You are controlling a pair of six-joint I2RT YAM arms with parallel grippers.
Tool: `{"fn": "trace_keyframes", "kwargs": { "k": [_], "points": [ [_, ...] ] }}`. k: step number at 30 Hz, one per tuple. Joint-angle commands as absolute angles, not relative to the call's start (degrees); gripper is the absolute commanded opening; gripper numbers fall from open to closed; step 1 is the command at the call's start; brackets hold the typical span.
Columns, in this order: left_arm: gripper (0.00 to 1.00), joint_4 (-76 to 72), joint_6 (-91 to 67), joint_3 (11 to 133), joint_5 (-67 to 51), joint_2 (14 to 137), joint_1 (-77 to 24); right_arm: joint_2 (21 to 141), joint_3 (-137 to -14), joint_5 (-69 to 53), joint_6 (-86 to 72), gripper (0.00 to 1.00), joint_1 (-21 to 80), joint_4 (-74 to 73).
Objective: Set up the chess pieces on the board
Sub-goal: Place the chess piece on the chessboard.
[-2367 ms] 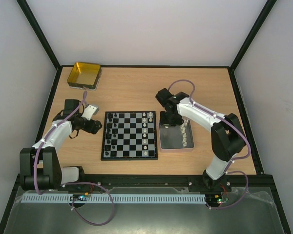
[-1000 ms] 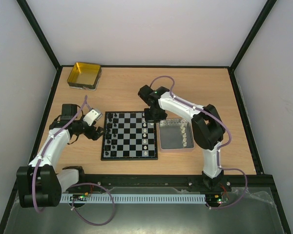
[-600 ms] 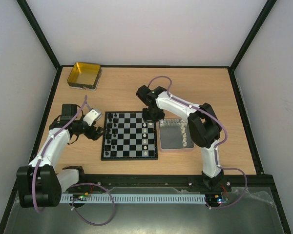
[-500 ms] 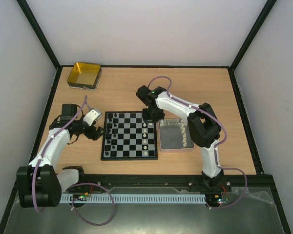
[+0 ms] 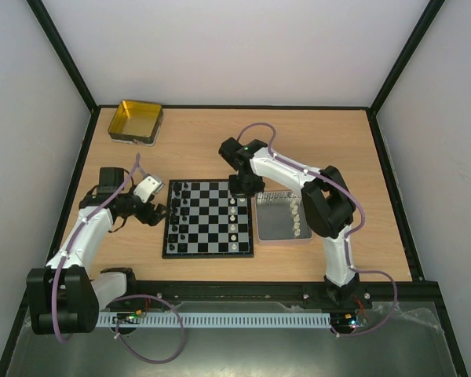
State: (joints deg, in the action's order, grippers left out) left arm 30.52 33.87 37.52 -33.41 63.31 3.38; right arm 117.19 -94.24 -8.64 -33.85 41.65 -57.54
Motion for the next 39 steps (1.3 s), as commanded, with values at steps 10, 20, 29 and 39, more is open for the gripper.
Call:
{"fn": "trace_keyframes", "kwargs": {
  "k": [10,20,29,39],
  "points": [
    [0.85,29.8,33.4,36.9,-33.8,63.6,3.3,118.1,-93.4,-8.3,-33.4,0.04,42.1,-57.9],
    [0.85,29.8,33.4,36.8,-33.9,63.5,3.3,118.3,-93.0,-8.9,-33.4,0.04,42.5,-57.7],
    [0.85,29.8,33.4,36.9,-33.9,63.5,3.3,118.7,-92.4,-8.6,-33.2,0.04,42.7,-57.3],
    [0.85,29.8,33.4,37.1,-34.1,64.0,3.3,118.7,-92.5,-8.1,-33.0,0.19,42.8,-57.4]
  ]
}}
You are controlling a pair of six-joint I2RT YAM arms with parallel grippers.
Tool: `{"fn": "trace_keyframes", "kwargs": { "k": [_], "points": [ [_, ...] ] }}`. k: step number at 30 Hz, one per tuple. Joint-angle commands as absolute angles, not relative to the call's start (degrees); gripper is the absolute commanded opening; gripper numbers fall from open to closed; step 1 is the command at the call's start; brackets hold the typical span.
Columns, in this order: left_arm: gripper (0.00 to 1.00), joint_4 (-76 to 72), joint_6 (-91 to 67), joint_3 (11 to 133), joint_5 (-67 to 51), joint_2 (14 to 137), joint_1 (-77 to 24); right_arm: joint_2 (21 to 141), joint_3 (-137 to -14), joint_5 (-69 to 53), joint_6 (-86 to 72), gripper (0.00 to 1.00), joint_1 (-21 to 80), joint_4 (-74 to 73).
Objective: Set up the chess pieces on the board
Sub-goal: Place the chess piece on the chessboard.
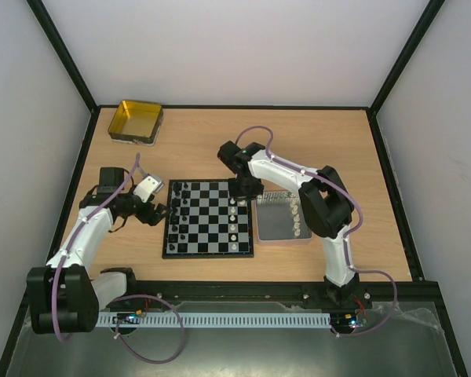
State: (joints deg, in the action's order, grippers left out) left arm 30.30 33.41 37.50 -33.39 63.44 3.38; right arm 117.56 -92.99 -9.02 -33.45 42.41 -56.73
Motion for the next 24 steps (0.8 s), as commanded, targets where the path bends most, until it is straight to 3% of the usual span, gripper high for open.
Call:
{"fn": "trace_keyframes", "kwargs": {
  "k": [1,17,24],
  "points": [
    [0.85,29.8,33.4,37.0,-34.1,64.0,3.2,118.6,-92.5,-8.0,-33.1,0.19,42.7,-57.4],
    [0.86,30.6,33.5,37.6,-34.0,63.6,3.3,113.4,-96.1,-1.6,-33.8,0.23,41.6,-60.7],
    [0.86,30.3,33.7,37.8,-35.0,64.9,3.2,103.7,-84.9,2.3,-35.6,0.27,37.3,-57.7]
  ]
}}
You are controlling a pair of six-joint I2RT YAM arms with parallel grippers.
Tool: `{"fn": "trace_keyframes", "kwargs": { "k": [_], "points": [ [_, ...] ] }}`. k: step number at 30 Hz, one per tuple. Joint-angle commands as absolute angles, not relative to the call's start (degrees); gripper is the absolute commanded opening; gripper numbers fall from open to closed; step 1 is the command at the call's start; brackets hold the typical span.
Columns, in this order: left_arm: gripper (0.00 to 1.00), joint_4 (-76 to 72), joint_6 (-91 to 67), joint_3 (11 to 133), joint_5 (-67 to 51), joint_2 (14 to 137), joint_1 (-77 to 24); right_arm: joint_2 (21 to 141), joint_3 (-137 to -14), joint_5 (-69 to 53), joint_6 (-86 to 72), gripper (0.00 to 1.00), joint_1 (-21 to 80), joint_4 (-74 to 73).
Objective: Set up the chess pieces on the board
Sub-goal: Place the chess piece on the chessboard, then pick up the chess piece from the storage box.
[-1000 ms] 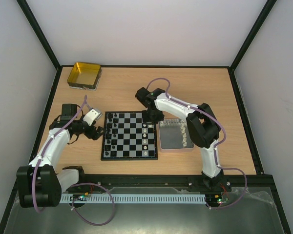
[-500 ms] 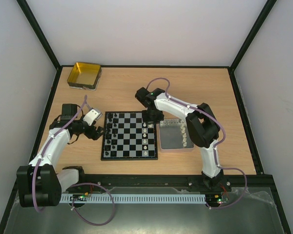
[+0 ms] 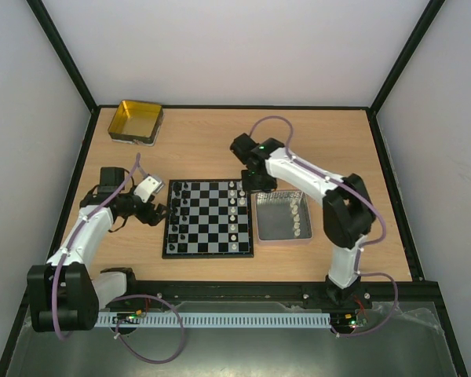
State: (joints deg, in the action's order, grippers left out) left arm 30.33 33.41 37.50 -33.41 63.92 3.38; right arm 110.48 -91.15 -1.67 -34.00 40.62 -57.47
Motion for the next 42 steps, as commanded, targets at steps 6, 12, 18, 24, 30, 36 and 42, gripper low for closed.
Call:
{"fn": "trace_keyframes", "kwargs": {
  "k": [6,12,18,24,30,36,42],
  "points": [
    [0.85,30.1,33.5,38.0,-35.2,66.2,2.7,96.8,-73.9,1.0,-35.7,0.27,31.5,-53.8],
    [0.85,29.5,33.0,37.9,-34.8,66.5,2.6,94.7,-69.3,-0.4,-35.6,0.27,27.8,-51.2],
    [0.86,29.3,32.8,37.7,-34.5,66.5,2.6,94.1,-67.0,-1.1,-34.8,0.27,25.0,-49.6],
    [0.86,29.3,32.7,37.8,-34.4,66.6,2.4,94.2,-65.5,-1.2,-34.4,0.27,23.3,-48.5],
    [0.86,29.3,32.6,37.9,-34.3,66.7,2.1,95.1,-65.8,-1.9,-34.3,0.27,22.4,-47.6],
    [0.86,29.3,32.6,37.9,-34.1,66.6,2.0,96.1,-64.9,-2.5,-34.3,0.27,21.9,-46.0],
    [0.85,29.6,33.1,37.7,-34.6,66.2,2.0,96.7,-63.4,-3.5,-34.1,0.27,21.3,-44.8]
  ]
}}
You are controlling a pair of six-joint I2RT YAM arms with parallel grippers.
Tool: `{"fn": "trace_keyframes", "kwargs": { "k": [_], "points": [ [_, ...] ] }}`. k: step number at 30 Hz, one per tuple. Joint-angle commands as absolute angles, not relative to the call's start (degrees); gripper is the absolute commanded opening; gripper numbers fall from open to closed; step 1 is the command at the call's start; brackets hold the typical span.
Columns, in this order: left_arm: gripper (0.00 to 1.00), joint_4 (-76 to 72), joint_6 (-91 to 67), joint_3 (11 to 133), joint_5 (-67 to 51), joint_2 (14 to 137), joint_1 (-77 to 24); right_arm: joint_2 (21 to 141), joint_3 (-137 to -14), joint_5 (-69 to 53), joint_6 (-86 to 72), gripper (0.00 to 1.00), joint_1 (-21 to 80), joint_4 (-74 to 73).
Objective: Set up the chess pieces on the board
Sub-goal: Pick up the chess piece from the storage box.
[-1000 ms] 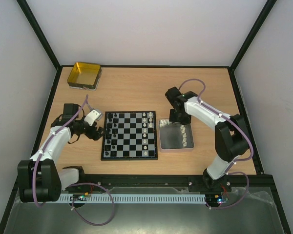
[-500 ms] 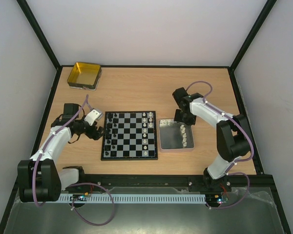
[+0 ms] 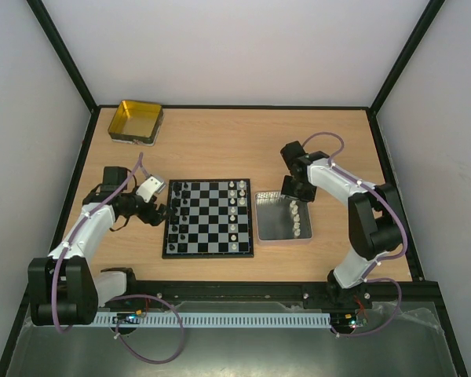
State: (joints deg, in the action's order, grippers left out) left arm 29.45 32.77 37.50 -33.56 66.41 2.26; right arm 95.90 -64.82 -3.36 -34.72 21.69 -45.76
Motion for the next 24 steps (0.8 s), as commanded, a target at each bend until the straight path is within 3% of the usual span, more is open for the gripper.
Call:
{"fn": "trace_keyframes", "kwargs": {
  "k": [1,6,14,24],
  "points": [
    [0.85,29.6,33.1,37.7,-34.7,66.1,2.0,96.7,-63.2,-3.6,-34.1,0.27,21.2,-44.7],
    [0.86,29.6,33.2,37.6,-34.7,66.1,2.0,97.1,-62.5,-3.8,-33.9,0.25,21.1,-43.9],
    [0.85,29.4,33.1,37.5,-34.5,66.0,2.0,97.5,-62.7,-3.8,-33.9,0.1,21.1,-43.7],
    [0.86,29.2,32.9,37.4,-34.2,65.9,2.0,96.6,-62.3,-3.8,-33.7,0.04,21.0,-43.7]
  ]
}}
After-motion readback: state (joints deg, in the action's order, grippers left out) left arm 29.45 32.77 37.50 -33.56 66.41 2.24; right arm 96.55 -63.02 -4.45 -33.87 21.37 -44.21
